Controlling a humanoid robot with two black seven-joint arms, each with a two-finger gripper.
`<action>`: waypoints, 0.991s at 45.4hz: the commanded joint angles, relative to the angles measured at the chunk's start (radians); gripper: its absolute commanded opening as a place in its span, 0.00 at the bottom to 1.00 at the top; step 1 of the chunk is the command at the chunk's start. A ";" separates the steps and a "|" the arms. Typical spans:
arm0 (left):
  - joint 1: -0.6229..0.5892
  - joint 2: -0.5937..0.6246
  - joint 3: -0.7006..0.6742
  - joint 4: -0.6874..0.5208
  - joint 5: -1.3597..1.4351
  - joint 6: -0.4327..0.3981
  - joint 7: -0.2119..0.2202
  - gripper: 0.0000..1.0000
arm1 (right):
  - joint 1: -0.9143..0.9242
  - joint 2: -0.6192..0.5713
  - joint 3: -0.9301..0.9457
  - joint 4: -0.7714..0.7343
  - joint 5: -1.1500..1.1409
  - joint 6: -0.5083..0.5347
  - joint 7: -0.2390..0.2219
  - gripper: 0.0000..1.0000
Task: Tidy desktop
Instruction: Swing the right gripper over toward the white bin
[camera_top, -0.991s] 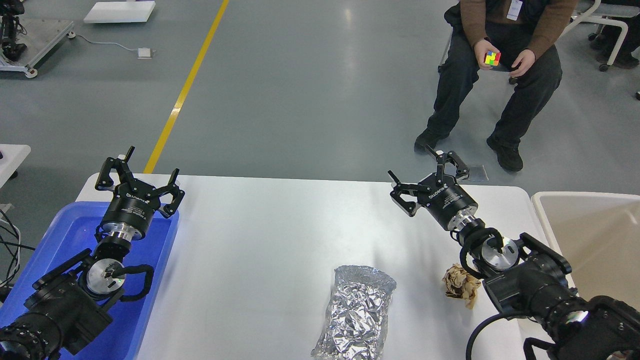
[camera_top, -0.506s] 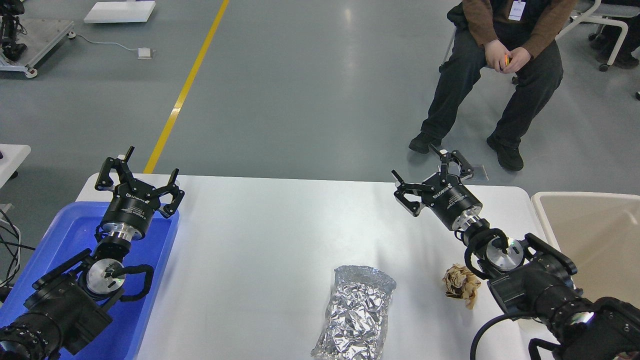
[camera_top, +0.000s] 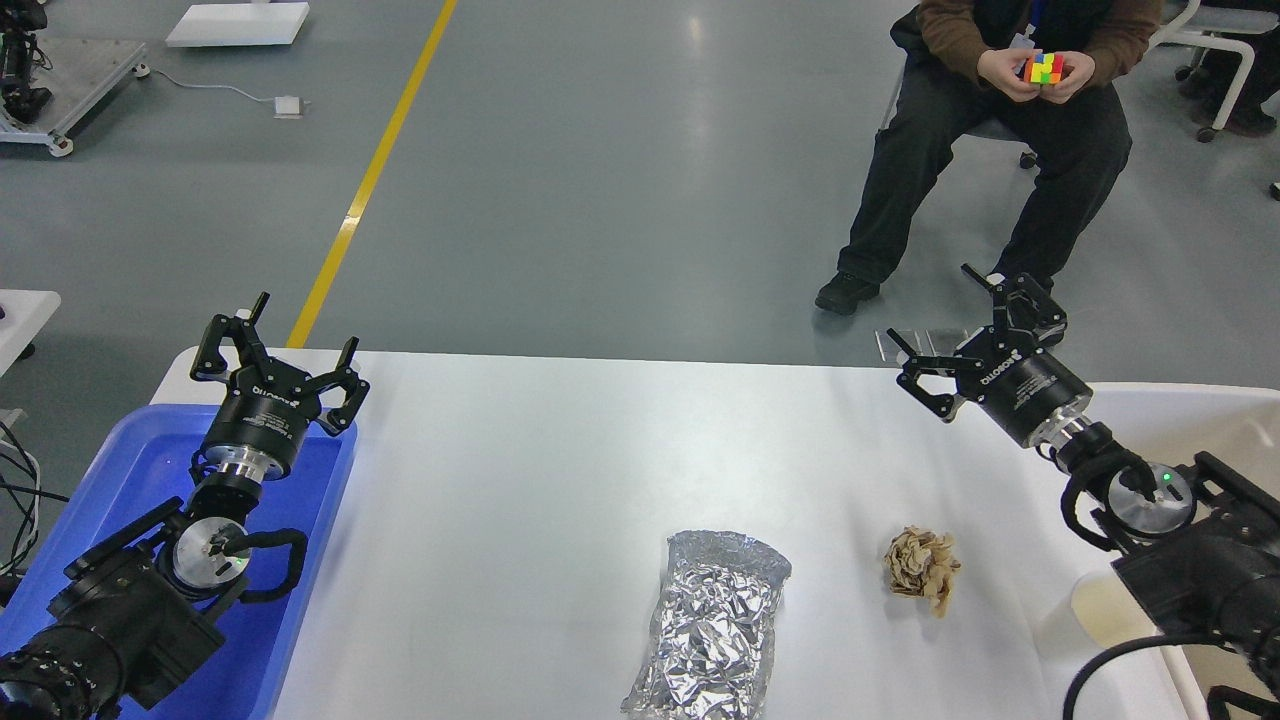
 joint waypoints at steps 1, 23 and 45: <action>0.000 0.000 0.000 0.000 0.000 0.000 0.000 1.00 | -0.035 -0.214 -0.022 0.172 -0.078 0.016 0.000 1.00; 0.000 0.000 0.000 0.000 0.000 0.000 0.000 1.00 | -0.042 -0.511 -0.020 0.281 -0.394 0.046 0.001 1.00; 0.000 0.000 0.000 0.000 0.000 0.000 0.000 1.00 | -0.080 -0.736 -0.025 0.276 -0.745 0.046 0.003 1.00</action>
